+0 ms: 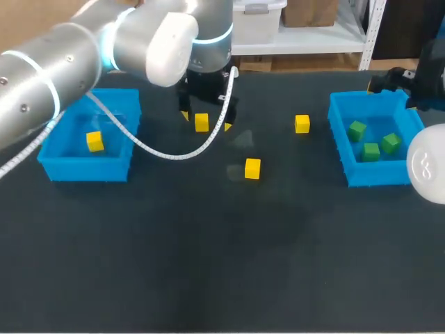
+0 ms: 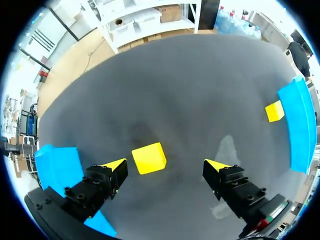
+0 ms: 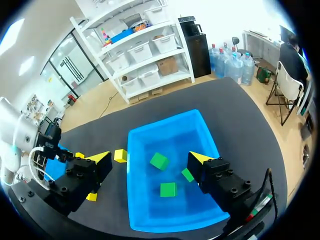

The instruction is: Put the green cubes in the right bin and the yellow cubes in the left bin.

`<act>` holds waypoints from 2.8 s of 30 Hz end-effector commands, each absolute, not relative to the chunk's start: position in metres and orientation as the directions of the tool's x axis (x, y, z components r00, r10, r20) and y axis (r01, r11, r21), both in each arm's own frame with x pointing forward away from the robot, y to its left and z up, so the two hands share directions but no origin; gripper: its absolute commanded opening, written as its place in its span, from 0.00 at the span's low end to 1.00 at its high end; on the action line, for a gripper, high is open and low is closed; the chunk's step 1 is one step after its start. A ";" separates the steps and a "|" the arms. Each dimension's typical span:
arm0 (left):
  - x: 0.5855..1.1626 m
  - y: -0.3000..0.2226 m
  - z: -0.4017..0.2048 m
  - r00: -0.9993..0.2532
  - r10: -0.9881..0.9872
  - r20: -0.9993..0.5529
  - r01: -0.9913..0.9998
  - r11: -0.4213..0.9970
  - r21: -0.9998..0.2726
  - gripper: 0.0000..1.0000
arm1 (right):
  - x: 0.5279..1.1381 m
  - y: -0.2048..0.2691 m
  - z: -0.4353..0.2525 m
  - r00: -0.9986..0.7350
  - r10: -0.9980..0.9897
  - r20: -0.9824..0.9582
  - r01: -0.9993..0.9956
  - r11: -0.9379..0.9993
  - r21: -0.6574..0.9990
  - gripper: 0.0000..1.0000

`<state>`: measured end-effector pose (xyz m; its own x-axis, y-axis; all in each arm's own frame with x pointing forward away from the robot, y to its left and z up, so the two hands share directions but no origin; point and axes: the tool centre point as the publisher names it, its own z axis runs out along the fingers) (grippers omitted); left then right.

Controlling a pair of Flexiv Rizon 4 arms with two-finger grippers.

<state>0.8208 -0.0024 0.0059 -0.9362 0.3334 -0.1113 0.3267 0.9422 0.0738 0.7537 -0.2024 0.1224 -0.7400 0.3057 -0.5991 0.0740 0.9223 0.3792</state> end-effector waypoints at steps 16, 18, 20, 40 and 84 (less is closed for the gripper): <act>0.814 0.012 -0.012 -0.971 0.237 0.031 0.237 0.971 0.011 0.00 | 0.753 -0.202 0.124 -0.741 0.305 -0.598 0.077 0.923 0.376 1.00; 0.812 0.015 -0.011 -0.971 0.236 0.032 0.236 0.972 0.008 0.00 | 0.753 -0.202 0.124 -0.741 0.305 -0.598 0.077 0.923 0.376 1.00; 0.808 0.019 -0.010 -0.968 0.250 0.017 0.250 0.968 0.000 0.00 | 0.753 -0.202 0.124 -0.741 0.305 -0.598 0.077 0.923 0.376 1.00; 0.769 0.073 0.044 -0.916 0.353 -0.193 0.350 0.935 0.049 1.00 | 0.753 -0.202 0.124 -0.741 0.305 -0.598 0.077 0.923 0.376 1.00; 0.834 0.002 -0.013 -0.991 -0.100 -0.087 -0.107 0.991 0.083 1.00 | 0.753 -0.202 0.124 -0.741 0.305 -0.598 0.077 0.923 0.376 1.00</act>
